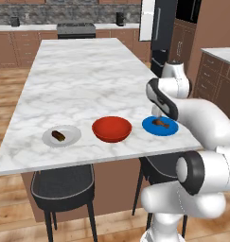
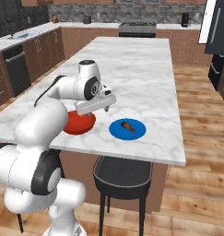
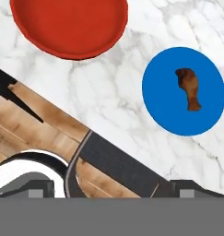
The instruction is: Pick the chicken drumstick and sweet potato from their plates and place them in the bowl. Then put the bowl in the fridge.
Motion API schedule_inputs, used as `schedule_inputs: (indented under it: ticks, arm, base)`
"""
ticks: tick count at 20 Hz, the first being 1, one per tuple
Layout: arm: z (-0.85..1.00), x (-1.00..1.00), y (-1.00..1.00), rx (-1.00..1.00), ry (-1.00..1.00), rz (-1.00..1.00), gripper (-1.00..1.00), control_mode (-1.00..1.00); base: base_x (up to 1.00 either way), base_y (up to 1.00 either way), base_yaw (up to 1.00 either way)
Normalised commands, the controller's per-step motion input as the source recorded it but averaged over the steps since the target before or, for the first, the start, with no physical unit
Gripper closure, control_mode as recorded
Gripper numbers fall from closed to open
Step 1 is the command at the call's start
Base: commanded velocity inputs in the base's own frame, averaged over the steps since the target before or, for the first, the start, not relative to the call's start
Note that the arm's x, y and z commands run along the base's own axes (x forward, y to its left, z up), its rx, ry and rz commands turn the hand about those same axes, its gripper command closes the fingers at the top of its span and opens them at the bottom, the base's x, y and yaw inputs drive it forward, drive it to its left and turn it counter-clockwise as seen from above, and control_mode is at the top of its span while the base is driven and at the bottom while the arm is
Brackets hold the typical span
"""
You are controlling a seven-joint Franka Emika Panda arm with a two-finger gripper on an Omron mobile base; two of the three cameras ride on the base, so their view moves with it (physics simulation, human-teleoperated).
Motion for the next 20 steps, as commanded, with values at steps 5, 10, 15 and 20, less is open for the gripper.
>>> schedule_inputs:
  ticks: [5,10,15,20]
  arm:
    - [-0.37,0.49,-0.26,-0.01,0.07,0.0,-1.0,-1.0]
    - [-0.29,0.5,-0.23,0.0,0.02,0.0,-1.0,-1.0]
    - [-0.36,0.4,-0.2,0.0,0.0,0.0,-1.0,-1.0]
    - [-0.37,0.41,-0.18,0.0,0.01,0.0,-1.0,-1.0]
  base:
    - [0.0,0.0,0.0]
    - [0.0,0.0,0.0]
    - [0.0,0.0,0.0]
    - [0.0,0.0,0.0]
